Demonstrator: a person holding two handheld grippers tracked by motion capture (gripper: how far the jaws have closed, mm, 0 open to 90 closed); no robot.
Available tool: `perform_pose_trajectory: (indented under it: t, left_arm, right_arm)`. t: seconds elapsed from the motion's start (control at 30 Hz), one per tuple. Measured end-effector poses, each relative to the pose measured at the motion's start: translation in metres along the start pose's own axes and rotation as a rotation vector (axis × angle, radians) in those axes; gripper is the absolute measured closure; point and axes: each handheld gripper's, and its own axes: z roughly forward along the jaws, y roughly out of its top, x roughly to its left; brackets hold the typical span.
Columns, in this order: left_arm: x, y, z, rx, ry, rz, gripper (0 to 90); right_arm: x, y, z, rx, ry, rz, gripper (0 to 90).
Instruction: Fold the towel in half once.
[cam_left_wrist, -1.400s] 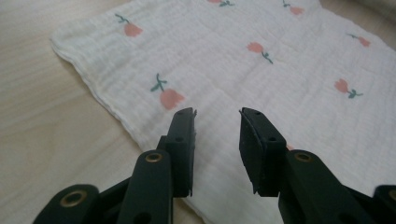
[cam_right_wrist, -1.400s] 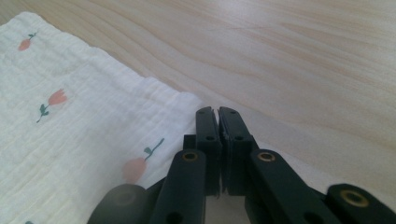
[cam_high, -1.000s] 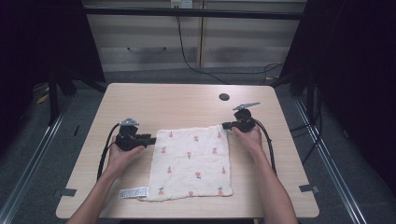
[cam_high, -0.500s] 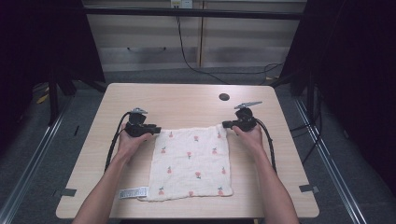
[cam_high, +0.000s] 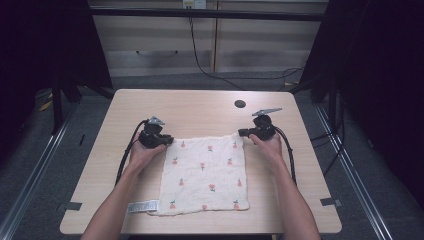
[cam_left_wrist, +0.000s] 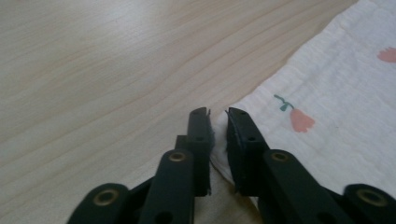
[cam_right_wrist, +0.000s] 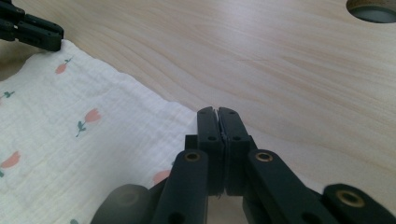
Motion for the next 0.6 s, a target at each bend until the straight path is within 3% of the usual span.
perform_pose_trajectory:
  t: [0.07, 0.23, 0.4, 0.6]
  left_arm:
    - [-0.001, 0.000, 0.001, -0.009, -0.005, -0.027, 85.7]
    - [0.005, -0.002, -0.003, -0.034, -0.062, -0.097, 86.4]
    - [0.005, 0.005, -0.019, -0.094, -0.103, -0.108, 86.5]
    - [0.006, 0.010, -0.036, -0.145, -0.117, -0.104, 86.5]
  right_arm:
    - [0.000, 0.000, -0.001, -0.002, -0.001, -0.001, 88.9]
    - [0.001, 0.002, -0.003, -0.010, 0.003, -0.005, 88.9]
    - [0.002, 0.004, -0.007, -0.019, 0.005, -0.008, 89.0]
    - [0.004, 0.007, -0.015, -0.037, 0.005, -0.017, 89.0]
